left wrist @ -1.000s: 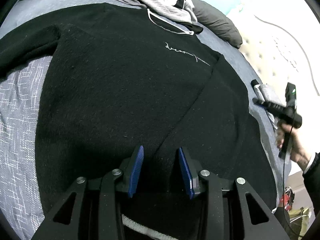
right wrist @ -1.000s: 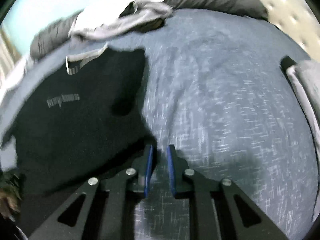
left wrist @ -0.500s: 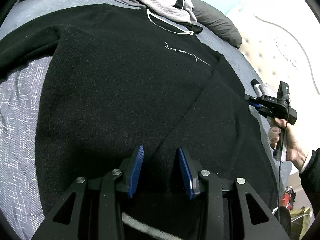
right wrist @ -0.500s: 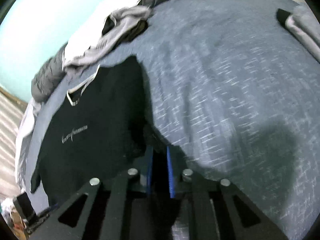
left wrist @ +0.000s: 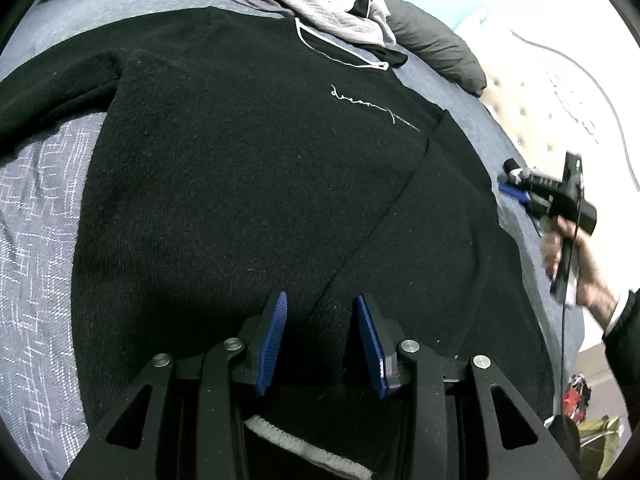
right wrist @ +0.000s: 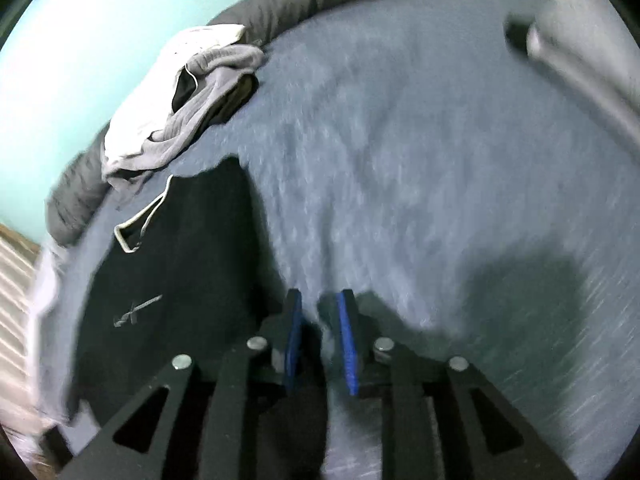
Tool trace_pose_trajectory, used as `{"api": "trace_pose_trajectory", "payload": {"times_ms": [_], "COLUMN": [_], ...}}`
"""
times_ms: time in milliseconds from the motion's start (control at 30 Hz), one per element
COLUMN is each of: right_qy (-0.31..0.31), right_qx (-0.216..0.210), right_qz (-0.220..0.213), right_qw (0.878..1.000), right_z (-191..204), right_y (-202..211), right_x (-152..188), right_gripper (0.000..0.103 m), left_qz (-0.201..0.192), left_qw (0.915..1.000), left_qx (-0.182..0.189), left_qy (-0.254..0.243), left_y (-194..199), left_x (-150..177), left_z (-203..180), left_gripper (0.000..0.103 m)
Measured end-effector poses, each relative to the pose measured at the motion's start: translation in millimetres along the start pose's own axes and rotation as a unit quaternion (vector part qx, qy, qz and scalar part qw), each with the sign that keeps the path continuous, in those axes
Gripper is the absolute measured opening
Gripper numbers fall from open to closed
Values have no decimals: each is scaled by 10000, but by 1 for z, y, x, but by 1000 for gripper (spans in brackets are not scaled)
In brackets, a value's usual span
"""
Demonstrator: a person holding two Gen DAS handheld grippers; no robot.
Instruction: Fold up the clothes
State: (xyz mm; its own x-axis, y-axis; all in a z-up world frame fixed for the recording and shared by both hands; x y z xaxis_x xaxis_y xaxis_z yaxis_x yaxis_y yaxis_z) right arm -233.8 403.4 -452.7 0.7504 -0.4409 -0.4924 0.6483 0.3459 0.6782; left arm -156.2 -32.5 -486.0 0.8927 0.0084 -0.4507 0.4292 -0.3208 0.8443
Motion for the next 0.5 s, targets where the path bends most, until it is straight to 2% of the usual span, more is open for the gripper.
{"api": "trace_pose_trajectory", "payload": {"times_ms": [100,200,333,500], "right_qy": [396,830,1179,1199], "right_qx": [-125,-124,39,202], "right_qz": [45,321,676,1018], "right_qw": [9991,9960,9907,9873], "right_z": [21,46,64,63], "right_y": [-7,-31,-65,-101], "right_x": [-27,-52,-77,-88], "right_gripper": [25,45,45,45], "left_qz": [-20,-27,-31,-34], "left_qw": [10000,9999,9998,9997], "left_qx": [-44,-69,-92,-104], "left_qy": [-72,-135,-189,-225], "left_y": [0,0,-1,-1], "left_x": [1,0,0,0], "left_z": [-2,-3,-3,-4], "left_gripper": [40,40,40,40]}}
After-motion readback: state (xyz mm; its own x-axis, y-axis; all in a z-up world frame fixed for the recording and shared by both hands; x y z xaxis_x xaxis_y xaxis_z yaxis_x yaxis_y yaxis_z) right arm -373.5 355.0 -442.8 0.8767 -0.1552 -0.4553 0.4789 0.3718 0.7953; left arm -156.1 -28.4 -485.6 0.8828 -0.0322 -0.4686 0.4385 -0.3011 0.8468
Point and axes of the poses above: each gripper's, at about its wrist camera, not at the fingertips, and y roughly against the way its jaws point, z to its left, x to its underside, the point moved 6 cm from there along -y, roughly the way its jaws point, and after that the axes turned 12 degrees about -x, right-handed, at the moved point
